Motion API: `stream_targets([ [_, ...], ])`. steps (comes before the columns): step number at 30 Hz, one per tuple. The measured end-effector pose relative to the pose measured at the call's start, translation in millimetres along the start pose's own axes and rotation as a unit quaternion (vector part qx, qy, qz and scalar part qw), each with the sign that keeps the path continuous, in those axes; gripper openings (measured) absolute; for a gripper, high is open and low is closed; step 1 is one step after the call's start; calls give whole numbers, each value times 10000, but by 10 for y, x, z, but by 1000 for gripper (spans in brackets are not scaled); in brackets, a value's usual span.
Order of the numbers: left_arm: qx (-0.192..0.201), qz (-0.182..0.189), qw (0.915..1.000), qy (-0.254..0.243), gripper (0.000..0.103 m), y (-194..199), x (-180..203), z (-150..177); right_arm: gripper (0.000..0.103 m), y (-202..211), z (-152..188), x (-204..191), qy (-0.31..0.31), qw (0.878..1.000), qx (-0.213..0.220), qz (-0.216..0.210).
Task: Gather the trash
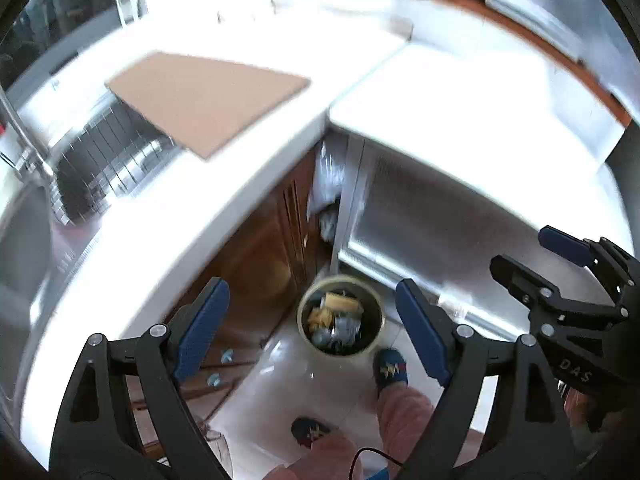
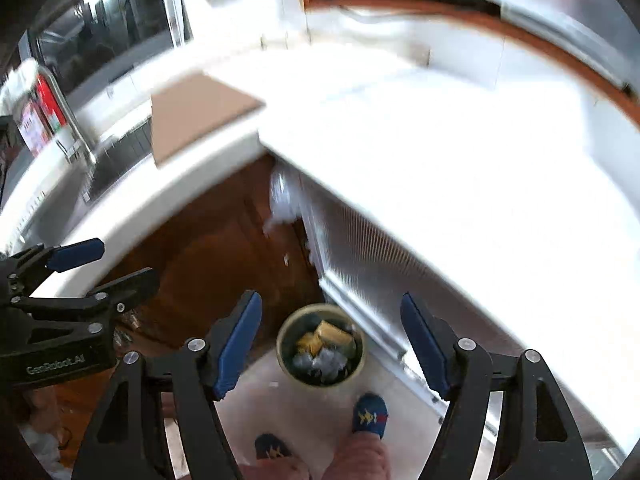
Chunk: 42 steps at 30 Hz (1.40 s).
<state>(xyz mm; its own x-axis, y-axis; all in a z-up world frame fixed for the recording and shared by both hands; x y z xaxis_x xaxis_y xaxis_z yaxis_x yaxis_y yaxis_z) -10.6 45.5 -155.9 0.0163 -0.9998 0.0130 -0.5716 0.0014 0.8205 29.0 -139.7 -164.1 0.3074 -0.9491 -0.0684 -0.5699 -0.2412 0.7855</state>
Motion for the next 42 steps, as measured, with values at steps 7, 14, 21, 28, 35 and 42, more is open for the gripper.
stream_targets([
  [7,468,-25,9989,-26,83,541,91,-461,74,748,-510,9,-96,9985,531,84],
  [14,774,-82,9969,-64,83,975,252,-669,82,1395,-743,72,-149,9945,1014,210],
  [21,839,-119,9964,-13,83,1156,326,-716,83,1640,-826,116,-246,9926,1187,78],
  [28,933,-228,9953,112,83,1213,308,-770,83,1590,-868,104,-207,9927,1189,-21],
  [35,968,-293,9948,145,83,1209,307,-817,83,1553,-971,104,-140,9920,1258,-34],
  [42,935,-294,9950,201,83,1163,318,-873,83,1507,-1029,103,-121,9920,1259,-4],
])
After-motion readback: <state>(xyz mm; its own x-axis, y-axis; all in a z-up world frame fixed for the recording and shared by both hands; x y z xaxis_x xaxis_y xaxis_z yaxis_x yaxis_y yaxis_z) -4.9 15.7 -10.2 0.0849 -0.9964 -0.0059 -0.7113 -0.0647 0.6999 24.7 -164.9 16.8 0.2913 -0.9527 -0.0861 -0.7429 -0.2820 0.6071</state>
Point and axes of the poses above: each gripper's, at about its wrist camera, not at the fingertips, and y roughly against the way its jaws point, x to its right, z to its underside, the point moved 4 cm from there along -y, roughly the way its jaws point, and after that the axes turned 2 degrees about x, right-handed, at the moved point
